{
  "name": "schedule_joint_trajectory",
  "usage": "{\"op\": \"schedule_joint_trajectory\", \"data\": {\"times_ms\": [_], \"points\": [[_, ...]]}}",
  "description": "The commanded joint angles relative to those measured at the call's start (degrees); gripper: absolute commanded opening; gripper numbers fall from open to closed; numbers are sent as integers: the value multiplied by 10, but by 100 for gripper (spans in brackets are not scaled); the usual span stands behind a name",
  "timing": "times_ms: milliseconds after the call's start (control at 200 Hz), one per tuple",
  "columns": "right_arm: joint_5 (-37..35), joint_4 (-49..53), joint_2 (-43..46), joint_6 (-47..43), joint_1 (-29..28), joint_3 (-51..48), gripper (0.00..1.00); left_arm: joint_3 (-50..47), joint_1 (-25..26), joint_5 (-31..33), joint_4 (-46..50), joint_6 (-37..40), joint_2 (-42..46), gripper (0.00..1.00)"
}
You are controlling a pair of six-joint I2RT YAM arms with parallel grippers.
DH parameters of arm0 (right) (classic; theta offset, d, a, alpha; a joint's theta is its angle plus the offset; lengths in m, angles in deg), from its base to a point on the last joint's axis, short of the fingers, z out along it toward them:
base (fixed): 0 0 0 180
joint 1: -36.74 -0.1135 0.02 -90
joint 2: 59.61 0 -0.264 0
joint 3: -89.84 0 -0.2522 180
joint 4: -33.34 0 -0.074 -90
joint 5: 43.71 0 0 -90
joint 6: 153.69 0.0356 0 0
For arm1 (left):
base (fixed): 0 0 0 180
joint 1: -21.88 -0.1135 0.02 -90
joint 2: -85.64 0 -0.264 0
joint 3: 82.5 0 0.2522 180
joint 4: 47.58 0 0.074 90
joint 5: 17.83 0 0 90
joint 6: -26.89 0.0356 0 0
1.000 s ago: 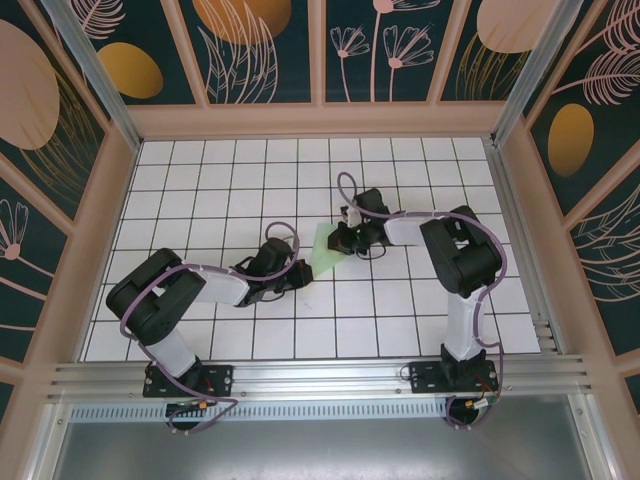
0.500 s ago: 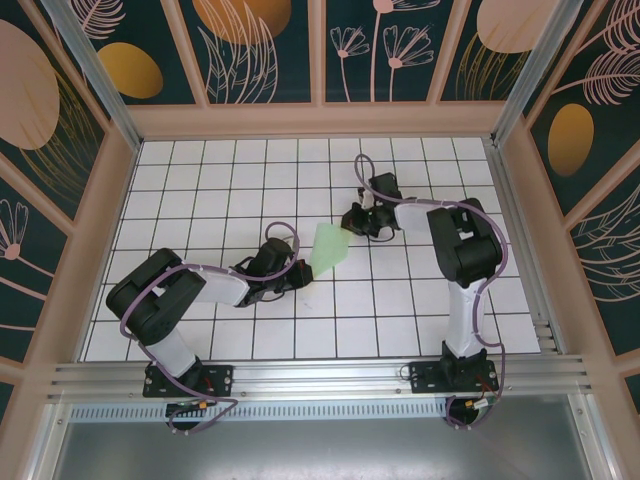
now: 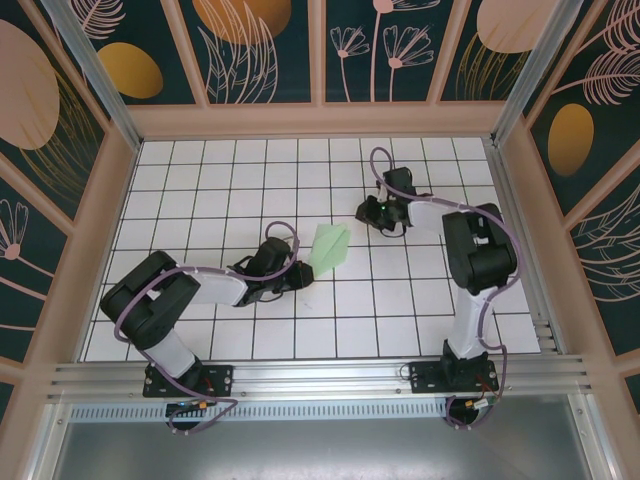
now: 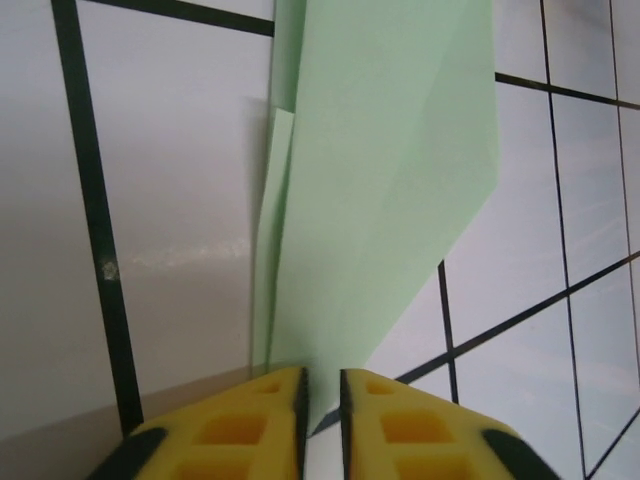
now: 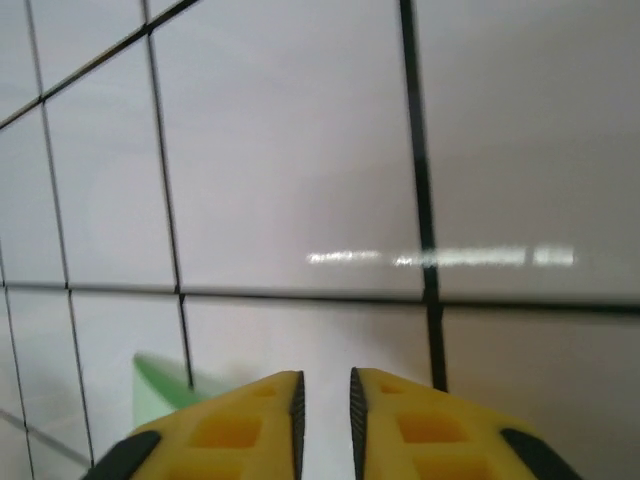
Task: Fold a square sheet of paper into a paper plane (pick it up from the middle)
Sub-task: Fourth fold the wing at the center of the table, then pick up the paper from the center of the table.
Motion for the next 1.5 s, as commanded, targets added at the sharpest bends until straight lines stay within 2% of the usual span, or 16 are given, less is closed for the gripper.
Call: {"op": "schedule_joint_trajectory", "data": {"times_ms": [0,120,280,480,676,991,1496], "points": [[-5,-5,71,10,-30,-44,29,7,-3,-1,22,11,39,32],[-8,-21,110,42,-64,-88,41,-17,-18,7,-23,-3,66,44],[-17,-39,124,92,-102,-104,49,-33,-31,8,-57,-19,68,47],[-59,-16,91,167,-113,-75,51,-33,-40,22,-74,-37,51,51],[-57,-12,51,199,-116,-54,50,-25,-42,25,-73,-43,32,53],[-31,-32,30,189,-124,-35,49,-9,-42,0,-79,-43,-7,51],[9,-44,6,188,-124,-25,47,4,-42,-39,-89,-42,-38,36]]}}
